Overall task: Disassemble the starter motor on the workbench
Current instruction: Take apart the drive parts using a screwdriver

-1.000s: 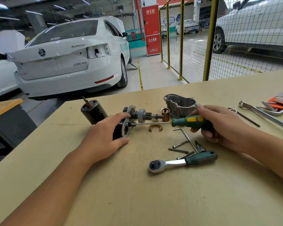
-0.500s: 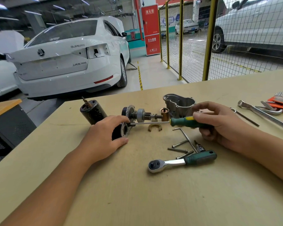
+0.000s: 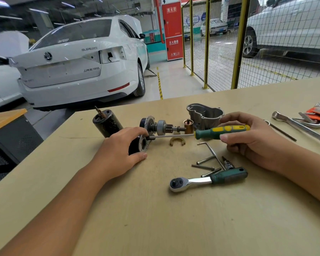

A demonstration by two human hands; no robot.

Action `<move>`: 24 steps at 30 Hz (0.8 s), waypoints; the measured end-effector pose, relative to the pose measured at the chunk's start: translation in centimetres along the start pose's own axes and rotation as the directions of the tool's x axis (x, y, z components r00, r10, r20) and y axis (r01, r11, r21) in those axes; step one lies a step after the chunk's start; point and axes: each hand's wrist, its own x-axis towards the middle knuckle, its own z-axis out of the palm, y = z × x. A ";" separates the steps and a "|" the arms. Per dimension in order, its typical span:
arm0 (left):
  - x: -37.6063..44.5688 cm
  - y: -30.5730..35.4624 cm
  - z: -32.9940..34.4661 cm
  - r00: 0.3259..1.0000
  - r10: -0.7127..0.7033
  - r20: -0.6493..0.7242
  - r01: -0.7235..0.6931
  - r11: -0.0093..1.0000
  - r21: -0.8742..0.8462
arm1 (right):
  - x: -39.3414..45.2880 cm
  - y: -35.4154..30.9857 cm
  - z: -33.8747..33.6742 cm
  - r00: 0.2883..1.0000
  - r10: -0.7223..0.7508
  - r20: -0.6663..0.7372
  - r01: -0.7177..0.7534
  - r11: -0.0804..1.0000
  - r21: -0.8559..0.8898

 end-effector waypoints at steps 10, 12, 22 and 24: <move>-0.1 0.0 -0.1 1.000 0.006 -0.005 -0.007 1.000 -0.002 | -0.1 -0.4 -0.2 1.000 0.021 -0.007 -0.021 0.999 -0.034; -0.1 0.0 -0.1 1.000 0.007 -0.005 -0.007 1.000 -0.005 | -0.2 -0.3 -0.1 1.000 0.030 -0.002 -0.030 0.999 -0.025; 0.2 0.6 0.5 0.996 -0.054 -0.074 0.054 0.999 0.005 | -0.1 -0.1 0.1 0.999 -0.032 0.012 0.034 0.993 -0.116; 0.5 1.4 0.9 0.991 -0.091 -0.096 0.094 0.995 0.029 | -0.1 0.0 0.0 1.000 -0.016 -0.009 0.015 0.996 -0.092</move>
